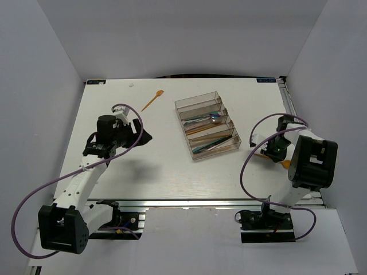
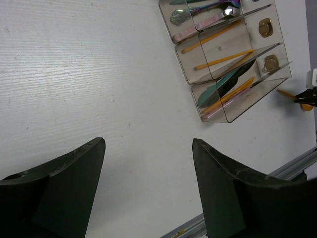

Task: Sort the eating utensils into containers

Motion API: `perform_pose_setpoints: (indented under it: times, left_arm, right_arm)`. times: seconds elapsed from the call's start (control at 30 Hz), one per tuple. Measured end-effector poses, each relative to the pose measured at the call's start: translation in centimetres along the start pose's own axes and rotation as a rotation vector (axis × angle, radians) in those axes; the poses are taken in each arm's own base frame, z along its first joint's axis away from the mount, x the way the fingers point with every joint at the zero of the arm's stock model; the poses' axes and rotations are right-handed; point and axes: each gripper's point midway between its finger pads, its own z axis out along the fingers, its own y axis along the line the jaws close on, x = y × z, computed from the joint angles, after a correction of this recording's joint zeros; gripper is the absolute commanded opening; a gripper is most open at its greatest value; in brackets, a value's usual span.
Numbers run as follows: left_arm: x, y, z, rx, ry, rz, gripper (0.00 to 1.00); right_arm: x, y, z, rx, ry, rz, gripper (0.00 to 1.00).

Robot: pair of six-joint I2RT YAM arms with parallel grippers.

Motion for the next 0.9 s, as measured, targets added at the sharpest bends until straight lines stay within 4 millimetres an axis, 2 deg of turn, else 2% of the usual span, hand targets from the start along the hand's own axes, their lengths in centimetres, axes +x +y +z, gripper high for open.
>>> perform_pose_setpoints:
  times: [0.13, 0.33, 0.4, 0.43, 0.53, 0.6, 0.63, 0.67, 0.7, 0.73, 0.77, 0.8, 0.83, 0.9]
  left_arm:
    - [-0.2, -0.2, -0.3, 0.004, -0.011, 0.001, 0.82]
    - [-0.2, -0.1, -0.5, -0.005, -0.016, 0.002, 0.82]
    - [-0.2, 0.1, -0.6, -0.016, -0.014, 0.0, 0.82]
    - [-0.1, 0.1, -0.6, -0.019, -0.013, 0.001, 0.82]
    - [-0.2, 0.3, -0.6, -0.027, -0.016, 0.004, 0.82]
    - [-0.2, 0.3, -0.7, -0.031, -0.02, 0.008, 0.82]
    - [-0.3, 0.3, -0.7, -0.033, -0.023, 0.011, 0.82]
    - [-0.3, 0.3, -0.8, -0.035, -0.027, 0.013, 0.82]
    - [-0.4, 0.3, -0.8, -0.036, -0.03, 0.014, 0.82]
    - [-0.5, 0.3, -0.9, -0.037, -0.034, 0.016, 0.82]
    - [-0.5, 0.3, -0.9, -0.036, -0.035, 0.019, 0.82]
    - [-0.5, 0.3, -0.9, -0.036, -0.037, 0.02, 0.82]
    - [-0.6, 0.3, -1.0, -0.035, -0.039, 0.02, 0.82]
    - [-0.6, 0.3, -1.0, -0.035, -0.041, 0.021, 0.82]
  right_arm:
    - [-0.1, -0.3, 0.0, 0.001, -0.003, -0.004, 0.02]
    - [-0.7, -0.9, -0.8, -0.034, -0.05, 0.004, 0.0]
    - [-1.5, -2.8, -2.5, 0.002, -0.081, -0.007, 0.0]
    - [-2.1, -4.2, -4.1, 0.037, -0.098, -0.016, 0.0]
    - [-4.8, -10.3, -10.4, 0.229, -0.145, -0.076, 0.0]
    - [-7.7, -13.5, -15.0, 0.359, -0.184, -0.14, 0.0]
    - [-9.5, -14.5, -16.9, 0.408, -0.204, -0.176, 0.0]
    - [-12.1, -14.9, -18.5, 0.445, -0.234, -0.225, 0.0]
    - [-14.4, -15.0, -19.1, 0.457, -0.259, -0.265, 0.0]
    - [-17.1, -14.8, -19.5, 0.46, -0.289, -0.311, 0.0]
    - [-20.6, -14.3, -19.2, 0.449, -0.323, -0.37, 0.0]
    - [-23.0, -13.8, -18.7, 0.434, -0.346, -0.409, 0.0]
    - [-26.3, -13.2, -17.7, 0.405, -0.371, -0.456, 0.0]
    - [-31.2, -12.3, -15.4, 0.349, -0.405, -0.511, 0.0]
